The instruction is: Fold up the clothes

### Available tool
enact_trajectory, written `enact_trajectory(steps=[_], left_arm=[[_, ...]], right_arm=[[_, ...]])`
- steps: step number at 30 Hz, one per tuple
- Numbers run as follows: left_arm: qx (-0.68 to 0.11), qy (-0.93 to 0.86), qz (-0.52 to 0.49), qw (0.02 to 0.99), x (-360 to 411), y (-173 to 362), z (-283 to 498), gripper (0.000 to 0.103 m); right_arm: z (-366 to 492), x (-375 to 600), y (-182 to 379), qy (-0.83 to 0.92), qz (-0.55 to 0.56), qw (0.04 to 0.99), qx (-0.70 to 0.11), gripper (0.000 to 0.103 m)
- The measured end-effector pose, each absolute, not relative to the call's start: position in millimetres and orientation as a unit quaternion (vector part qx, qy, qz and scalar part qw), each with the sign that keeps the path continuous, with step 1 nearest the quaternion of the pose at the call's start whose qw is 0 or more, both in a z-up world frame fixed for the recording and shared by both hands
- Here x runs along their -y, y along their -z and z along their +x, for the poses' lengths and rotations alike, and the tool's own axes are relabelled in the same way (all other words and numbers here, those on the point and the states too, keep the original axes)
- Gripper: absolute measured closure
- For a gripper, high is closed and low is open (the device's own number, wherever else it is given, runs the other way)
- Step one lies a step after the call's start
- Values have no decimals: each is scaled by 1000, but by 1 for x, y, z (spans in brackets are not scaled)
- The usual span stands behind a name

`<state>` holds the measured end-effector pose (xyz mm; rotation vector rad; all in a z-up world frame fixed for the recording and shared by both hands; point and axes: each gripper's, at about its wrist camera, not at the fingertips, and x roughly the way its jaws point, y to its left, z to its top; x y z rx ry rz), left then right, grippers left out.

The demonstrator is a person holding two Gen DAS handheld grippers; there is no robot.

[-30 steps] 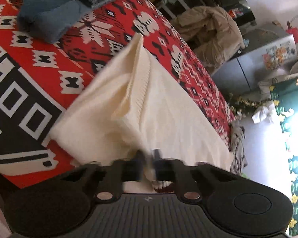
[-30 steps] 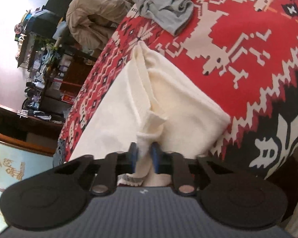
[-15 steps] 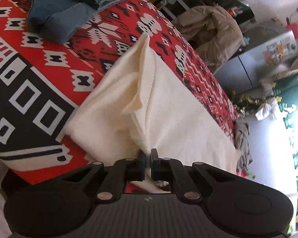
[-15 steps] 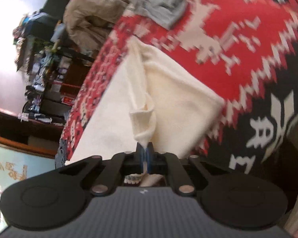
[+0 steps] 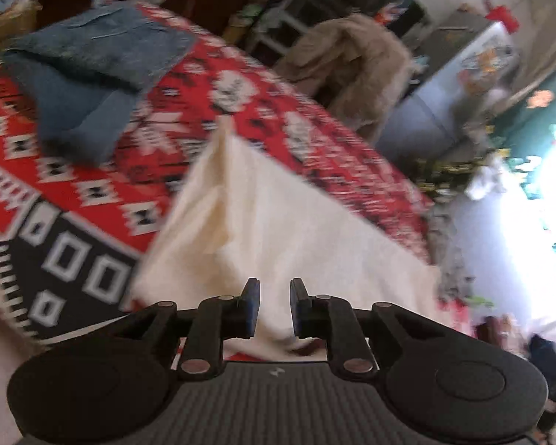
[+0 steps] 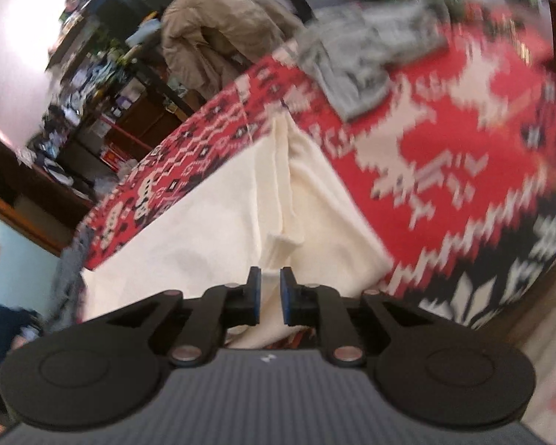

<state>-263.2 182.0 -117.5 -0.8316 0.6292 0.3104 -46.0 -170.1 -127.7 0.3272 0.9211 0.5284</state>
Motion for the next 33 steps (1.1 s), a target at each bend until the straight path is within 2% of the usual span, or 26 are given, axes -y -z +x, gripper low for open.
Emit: enact_trajectory(steps=[2,6,12,18,23,28,33], left_arm=[[-294,-117,-388,865,-179,115,-255,87],[-307,-90,-297,900,-157,117,-229,88],[-362,-84,-251,894,-144,149,-215,93],[-356,-75,-250,897,-143,146,-226,93],[-366,-52,-227,901,-134,146,-222,92],[-375,-54,-235,895,-138,147,-232,92],[-337,-62,-278,897,-152,136,-239,91]], right_arm=[[-57,164,115,-259,108,870,-406,90],[-73,142,101,-303,15,883,-359,90],[-79,117,132,-342,-5,847,-406,90],[-99,116,136,-353,-91,853,-375,91],[-110,108,131,-385,-87,850,-349,88],[-125,89,139,-393,-153,838,-347,87],[-113,111,127,-396,-89,841,-358,87]])
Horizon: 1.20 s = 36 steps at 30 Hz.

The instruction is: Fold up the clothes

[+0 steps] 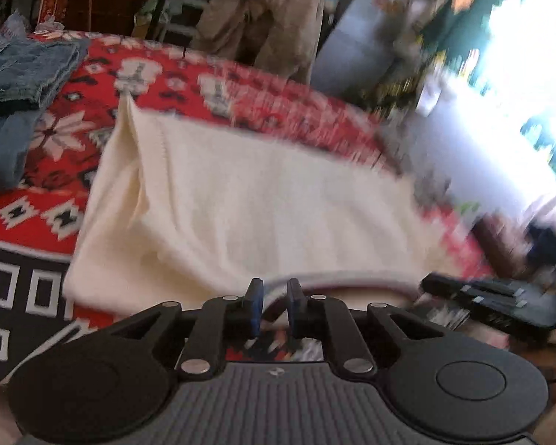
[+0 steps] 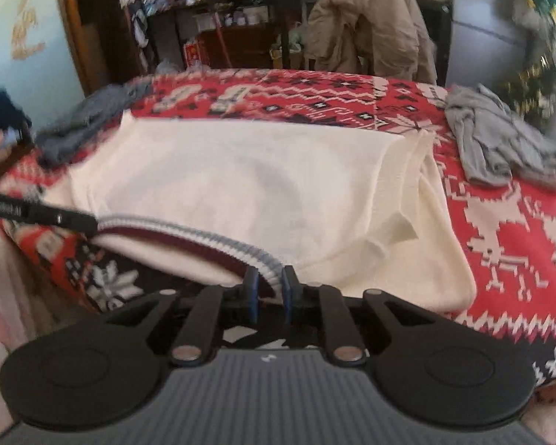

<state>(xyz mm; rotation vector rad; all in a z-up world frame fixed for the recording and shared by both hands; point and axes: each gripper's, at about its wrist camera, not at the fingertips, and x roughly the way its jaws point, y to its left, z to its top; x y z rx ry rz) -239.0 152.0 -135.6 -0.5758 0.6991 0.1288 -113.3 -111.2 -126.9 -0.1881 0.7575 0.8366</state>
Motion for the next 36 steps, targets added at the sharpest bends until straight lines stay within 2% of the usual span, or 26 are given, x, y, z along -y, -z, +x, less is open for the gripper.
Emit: enact_trajectory(steps=[2,6,13,18,20,24,25,28,36], left_arm=[[-315,-64,-299,898,-160,130,-241,89],[-346,-116,-299,882,-177,145,-228,90],[-331,-133,-367,859,-191,154,-262,96],[-308,-130,-344,877,-187,137,-259,94],[-309,-135,-333,880,-189,137,-250,90],[-314,-146,-323,881,-194,143,-240,90],[-316,-151,-329,877,-198,148,-243,97],[-311,-149,-370,863,-211,158,-259,98],[-289,-159,-358,873,-208,128,-254,95]], right_arm=[[-105,118,120,-387,-74,850,-349,87],[-85,122,124,-357,-77,859,-359,86],[-80,147,139,-335,-66,858,-384,87],[-84,154,126,-335,-48,868,-364,86],[-83,148,119,-341,-59,871,-349,86],[-68,132,125,-316,-83,877,-352,86],[-62,132,130,-308,-77,878,-358,86],[-55,145,142,-307,-57,876,-367,88],[-56,156,121,-294,-21,885,-360,85]])
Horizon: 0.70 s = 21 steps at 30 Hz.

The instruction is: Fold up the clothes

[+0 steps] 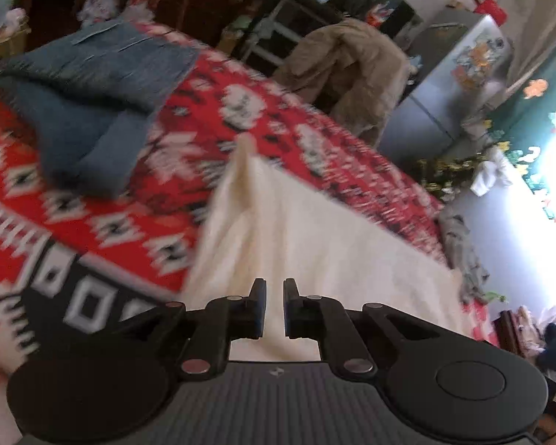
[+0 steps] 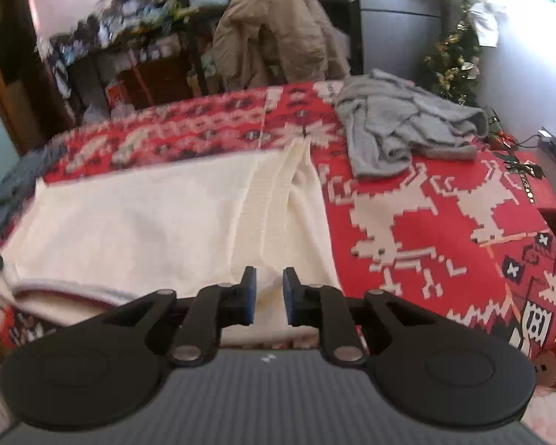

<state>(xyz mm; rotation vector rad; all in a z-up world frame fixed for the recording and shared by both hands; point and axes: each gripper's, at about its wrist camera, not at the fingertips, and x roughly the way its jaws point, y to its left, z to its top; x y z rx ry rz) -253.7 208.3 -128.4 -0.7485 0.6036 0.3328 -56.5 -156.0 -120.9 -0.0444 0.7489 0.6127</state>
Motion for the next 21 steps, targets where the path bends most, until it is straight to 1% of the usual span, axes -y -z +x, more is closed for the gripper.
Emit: enact_trajectory(steps=[4,6,10,13,18,19,21], left_arm=[[-253,-132,-355,890,-200,110,-209,95],[-232,-115,-364,895,-194,108,-182,95],[-221,-93,-393,888,-190,124,-129,95],[-228,-88,-410,879,-192,144,-103,95],[-263,-108,-412,866,-198,170,-91,95],[-264,-109,-411,866,-200,173,-93,99],[-266,-111,-409,866,-204,177,-96,99]], right_arm=[[-52,129,100,-319,6,892,-320,85],[-44,103,95,-328,22,891,-313,87],[-23,55,97,-351,86,878,-316,88],[-7,23,111,-355,104,870,-326,88],[12,-9,147,-338,65,864,-366,88],[14,-12,153,-335,56,863,-373,88],[16,-11,163,-335,47,864,-373,93]])
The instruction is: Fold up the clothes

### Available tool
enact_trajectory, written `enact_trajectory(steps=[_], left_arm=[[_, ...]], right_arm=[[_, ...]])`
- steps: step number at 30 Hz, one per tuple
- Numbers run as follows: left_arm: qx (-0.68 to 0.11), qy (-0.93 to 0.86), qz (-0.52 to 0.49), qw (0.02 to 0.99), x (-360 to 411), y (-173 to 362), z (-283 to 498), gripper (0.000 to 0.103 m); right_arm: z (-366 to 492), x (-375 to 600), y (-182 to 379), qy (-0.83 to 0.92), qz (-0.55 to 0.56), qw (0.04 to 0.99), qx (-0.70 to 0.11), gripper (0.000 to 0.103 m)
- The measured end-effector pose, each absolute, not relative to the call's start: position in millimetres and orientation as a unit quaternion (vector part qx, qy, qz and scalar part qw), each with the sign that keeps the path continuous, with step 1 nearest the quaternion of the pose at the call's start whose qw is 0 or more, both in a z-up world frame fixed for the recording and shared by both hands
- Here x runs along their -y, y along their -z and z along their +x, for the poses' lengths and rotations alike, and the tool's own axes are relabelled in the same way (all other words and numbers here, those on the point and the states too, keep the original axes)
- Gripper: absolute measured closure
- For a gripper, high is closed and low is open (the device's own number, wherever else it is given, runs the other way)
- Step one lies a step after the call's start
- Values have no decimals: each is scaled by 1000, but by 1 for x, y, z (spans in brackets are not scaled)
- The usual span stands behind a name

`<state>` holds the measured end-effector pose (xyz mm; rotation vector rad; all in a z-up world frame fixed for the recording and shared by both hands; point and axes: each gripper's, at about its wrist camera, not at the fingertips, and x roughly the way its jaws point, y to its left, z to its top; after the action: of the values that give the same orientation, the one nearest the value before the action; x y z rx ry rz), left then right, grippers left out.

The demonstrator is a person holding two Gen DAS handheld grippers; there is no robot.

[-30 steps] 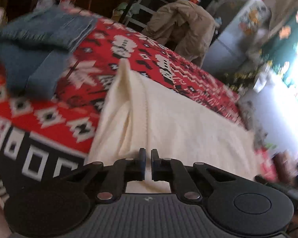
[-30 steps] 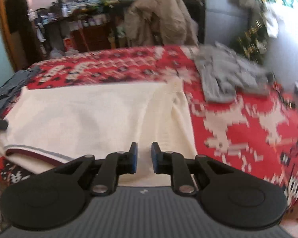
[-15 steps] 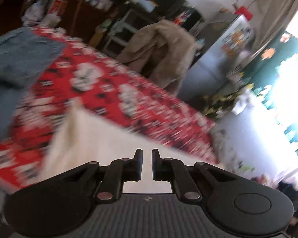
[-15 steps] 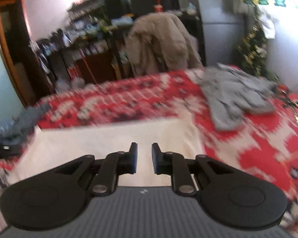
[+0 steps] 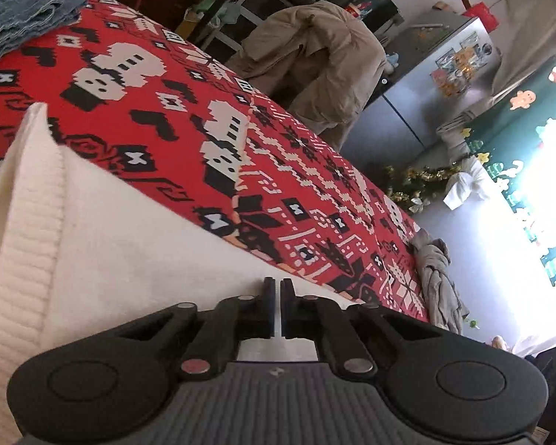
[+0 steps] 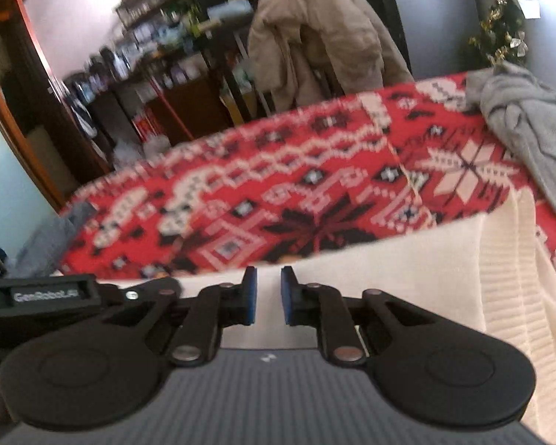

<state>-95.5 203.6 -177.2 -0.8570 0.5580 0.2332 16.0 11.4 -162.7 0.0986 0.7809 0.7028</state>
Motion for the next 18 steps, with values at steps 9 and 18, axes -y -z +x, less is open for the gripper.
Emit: enact_trajectory(steps=[9,18], left_arm=[[-268,-110,-385,876,-196,169,-75,93],[-267,-142,-391,869,-222,173,-97,98]], right_arm=[[17,-29,148,-357,22,861,-360,88],[38,-1,162,-307,56,873,-376,94]])
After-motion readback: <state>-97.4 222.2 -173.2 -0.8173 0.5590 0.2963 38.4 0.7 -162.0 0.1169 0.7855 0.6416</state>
